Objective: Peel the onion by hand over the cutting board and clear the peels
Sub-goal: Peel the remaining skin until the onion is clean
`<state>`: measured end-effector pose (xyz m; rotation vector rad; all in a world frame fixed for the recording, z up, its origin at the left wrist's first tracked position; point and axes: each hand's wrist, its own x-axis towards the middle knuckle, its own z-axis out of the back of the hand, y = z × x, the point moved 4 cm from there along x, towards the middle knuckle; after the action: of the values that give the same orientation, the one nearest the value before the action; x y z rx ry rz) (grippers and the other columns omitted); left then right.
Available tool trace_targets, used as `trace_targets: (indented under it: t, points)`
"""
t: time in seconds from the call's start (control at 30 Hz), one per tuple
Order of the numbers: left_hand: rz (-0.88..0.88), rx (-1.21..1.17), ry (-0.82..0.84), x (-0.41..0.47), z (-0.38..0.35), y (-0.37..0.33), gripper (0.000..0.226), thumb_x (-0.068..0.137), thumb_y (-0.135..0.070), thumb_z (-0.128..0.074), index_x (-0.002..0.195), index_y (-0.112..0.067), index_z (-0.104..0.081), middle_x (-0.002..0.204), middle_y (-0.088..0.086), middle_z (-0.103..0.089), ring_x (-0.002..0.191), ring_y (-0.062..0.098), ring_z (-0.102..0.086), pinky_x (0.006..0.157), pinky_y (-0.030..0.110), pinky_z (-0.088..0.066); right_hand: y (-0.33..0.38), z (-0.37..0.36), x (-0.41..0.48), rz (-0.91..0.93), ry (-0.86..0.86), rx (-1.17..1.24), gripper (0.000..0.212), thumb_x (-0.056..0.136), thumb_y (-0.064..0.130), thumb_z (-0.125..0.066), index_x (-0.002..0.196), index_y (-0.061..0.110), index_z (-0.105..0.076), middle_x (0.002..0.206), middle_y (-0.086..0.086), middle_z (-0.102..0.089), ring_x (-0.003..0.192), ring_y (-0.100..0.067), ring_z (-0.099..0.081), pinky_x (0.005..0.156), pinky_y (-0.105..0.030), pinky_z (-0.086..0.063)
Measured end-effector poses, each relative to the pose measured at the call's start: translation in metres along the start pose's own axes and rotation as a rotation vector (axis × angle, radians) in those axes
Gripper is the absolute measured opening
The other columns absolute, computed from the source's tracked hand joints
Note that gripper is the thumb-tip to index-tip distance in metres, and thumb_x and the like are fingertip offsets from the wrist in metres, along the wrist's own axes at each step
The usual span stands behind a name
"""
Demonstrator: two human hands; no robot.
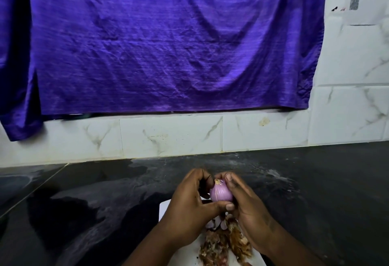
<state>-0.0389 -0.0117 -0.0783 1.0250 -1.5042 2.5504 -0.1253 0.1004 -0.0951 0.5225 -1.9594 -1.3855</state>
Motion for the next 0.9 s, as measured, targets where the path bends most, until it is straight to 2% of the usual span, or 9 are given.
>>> trace_targets:
  t: [0.2,0.3,0.37,0.43,0.53,0.67,0.73,0.83,0.9]
  points:
    - [-0.003,0.026,0.027,-0.0013,-0.0023,-0.0014,0.043,0.07,-0.041,-0.09,0.088,-0.026,-0.054,0.095,0.004,-0.061,0.084,0.025,-0.058,0.068,0.036,-0.05,-0.0048,0.0007,0.0013,-0.036,-0.055,0.066,0.03,0.094,0.044,-0.061,0.098,0.019,-0.077,0.103,-0.012,-0.072,0.096,-0.02,-0.068,0.089,-0.043,-0.053]
    - [-0.007,0.058,0.007,-0.0017,-0.0017,-0.003,0.043,0.071,-0.042,-0.089,0.093,-0.028,-0.055,0.096,-0.002,-0.063,0.089,0.022,-0.06,0.075,0.039,-0.052,-0.0078,0.0034,0.002,-0.039,-0.064,0.094,0.035,0.091,0.043,-0.056,0.103,0.018,-0.077,0.109,-0.015,-0.074,0.101,-0.023,-0.07,0.09,-0.042,-0.055]
    - [-0.043,0.083,-0.065,-0.0008,0.0015,-0.0057,0.044,0.069,-0.038,-0.093,0.099,-0.032,-0.061,0.1,-0.01,-0.065,0.094,0.011,-0.062,0.078,0.028,-0.054,-0.007,0.0048,0.0014,-0.04,-0.059,0.13,0.034,0.091,0.042,-0.052,0.098,0.022,-0.079,0.104,-0.009,-0.078,0.097,-0.019,-0.074,0.082,-0.033,-0.059]
    - [-0.1,0.062,-0.113,0.0007,0.0034,-0.0089,0.045,0.067,-0.029,-0.097,0.103,-0.033,-0.071,0.104,-0.013,-0.066,0.099,0.01,-0.067,0.081,0.02,-0.054,-0.006,0.0062,0.0012,-0.033,-0.05,0.153,0.032,0.091,0.041,-0.051,0.095,0.025,-0.079,0.102,-0.006,-0.079,0.095,-0.016,-0.075,0.077,-0.028,-0.06]
    - [-0.125,0.025,-0.129,0.0023,0.0036,-0.0092,0.039,0.067,-0.023,-0.098,0.101,-0.027,-0.078,0.105,-0.009,-0.067,0.101,0.018,-0.07,0.084,0.035,-0.06,-0.0065,0.0074,0.002,-0.02,-0.044,0.133,0.03,0.092,0.042,-0.051,0.098,0.025,-0.075,0.099,-0.005,-0.078,0.094,-0.017,-0.074,0.079,-0.03,-0.059]
    - [-0.102,0.056,-0.14,0.0021,0.005,-0.0087,0.041,0.065,-0.023,-0.099,0.095,-0.031,-0.072,0.102,-0.011,-0.068,0.097,0.017,-0.069,0.084,0.038,-0.059,-0.007,0.0083,0.0028,-0.012,-0.035,0.103,0.037,0.094,0.044,-0.05,0.109,0.016,-0.068,0.101,-0.009,-0.074,0.094,-0.019,-0.07,0.081,-0.033,-0.058]
    - [-0.067,0.055,-0.101,0.0022,0.0046,-0.0057,0.043,0.065,-0.024,-0.098,0.094,-0.033,-0.068,0.101,-0.012,-0.066,0.096,0.013,-0.067,0.085,0.033,-0.057,-0.0059,0.0061,0.0024,-0.01,-0.026,0.073,0.036,0.094,0.047,-0.052,0.107,0.018,-0.069,0.102,-0.01,-0.071,0.095,-0.02,-0.068,0.082,-0.035,-0.056]
    - [-0.029,0.068,-0.026,0.0018,0.002,-0.0005,0.042,0.067,-0.027,-0.095,0.092,-0.031,-0.061,0.097,-0.013,-0.06,0.091,0.005,-0.059,0.079,0.016,-0.047,-0.0045,0.0034,0.0021,-0.009,-0.006,0.004,0.034,0.097,0.051,-0.056,0.105,0.021,-0.07,0.107,-0.013,-0.068,0.096,-0.022,-0.065,0.082,-0.039,-0.054]
    - [-0.043,0.101,0.015,0.0008,0.0006,-0.0014,0.04,0.071,-0.03,-0.092,0.09,-0.025,-0.058,0.094,-0.013,-0.055,0.087,0.004,-0.052,0.075,0.013,-0.043,-0.0027,0.0017,0.0018,-0.005,0.007,-0.017,0.033,0.092,0.047,-0.055,0.105,0.021,-0.07,0.11,-0.015,-0.067,0.097,-0.023,-0.064,0.082,-0.04,-0.053]
